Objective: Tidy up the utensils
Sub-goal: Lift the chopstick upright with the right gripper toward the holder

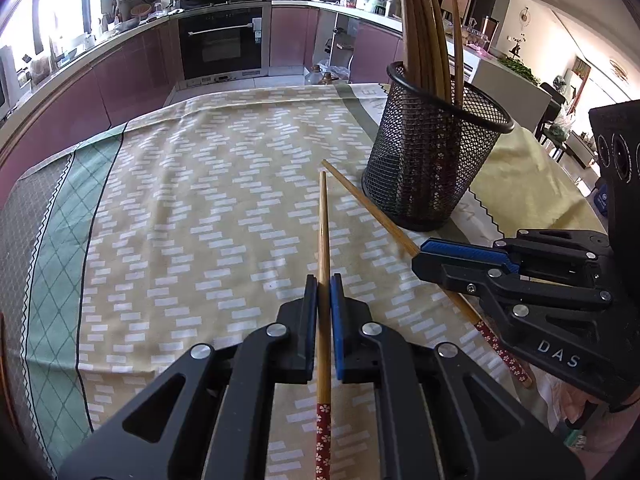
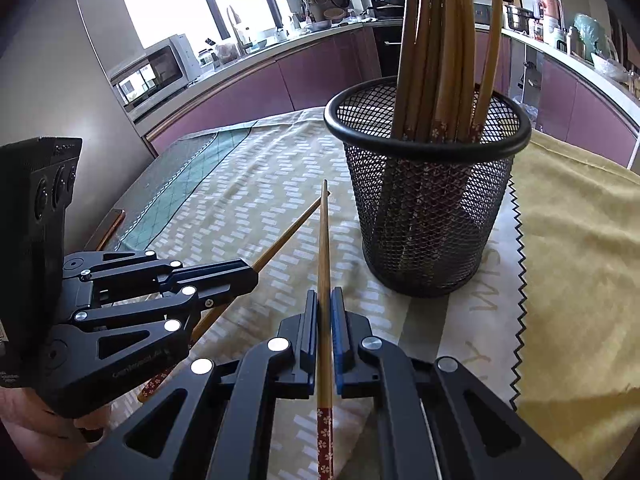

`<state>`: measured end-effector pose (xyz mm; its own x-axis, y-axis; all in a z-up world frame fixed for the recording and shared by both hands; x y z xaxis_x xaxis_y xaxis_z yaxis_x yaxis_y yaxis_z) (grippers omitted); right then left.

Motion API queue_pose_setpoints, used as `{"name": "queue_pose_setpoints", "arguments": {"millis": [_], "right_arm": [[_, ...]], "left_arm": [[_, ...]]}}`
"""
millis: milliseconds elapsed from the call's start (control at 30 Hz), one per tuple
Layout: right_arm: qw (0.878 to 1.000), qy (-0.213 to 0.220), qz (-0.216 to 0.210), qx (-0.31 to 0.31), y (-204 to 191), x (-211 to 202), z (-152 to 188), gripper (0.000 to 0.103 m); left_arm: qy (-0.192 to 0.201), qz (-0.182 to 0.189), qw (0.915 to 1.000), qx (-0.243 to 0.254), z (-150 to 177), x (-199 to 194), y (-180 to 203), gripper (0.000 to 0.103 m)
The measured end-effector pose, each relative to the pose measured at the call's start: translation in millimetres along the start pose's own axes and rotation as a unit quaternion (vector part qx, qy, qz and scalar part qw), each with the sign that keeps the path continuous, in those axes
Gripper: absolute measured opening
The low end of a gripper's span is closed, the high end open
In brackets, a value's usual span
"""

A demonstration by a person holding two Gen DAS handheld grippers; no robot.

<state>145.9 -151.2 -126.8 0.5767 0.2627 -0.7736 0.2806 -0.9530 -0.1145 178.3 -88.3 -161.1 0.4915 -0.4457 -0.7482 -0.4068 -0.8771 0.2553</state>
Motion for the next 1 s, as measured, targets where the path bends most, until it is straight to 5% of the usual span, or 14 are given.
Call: {"name": "queue_pose_setpoints", "arguments": {"millis": [1000], "right_arm": [[0.997,0.071,-0.041,0.004,-1.8,-58.2,-12.4,0.006]], "left_arm": [[0.052,0.055,0.9971,-0.008,-6.7,-79.2,1.0,0.007]]}}
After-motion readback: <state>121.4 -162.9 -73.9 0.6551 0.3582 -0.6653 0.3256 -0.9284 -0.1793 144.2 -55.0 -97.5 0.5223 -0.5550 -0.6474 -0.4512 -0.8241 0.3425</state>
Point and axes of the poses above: each gripper's, at about its wrist camera, not at the fingertips, and x roughly the way its jaws point, y to its right, z to its underside, the point moved 7 cm from there along x, roughly the way its jaws point, and after that the axes turned 11 degrees about z, right-handed, at the moved point
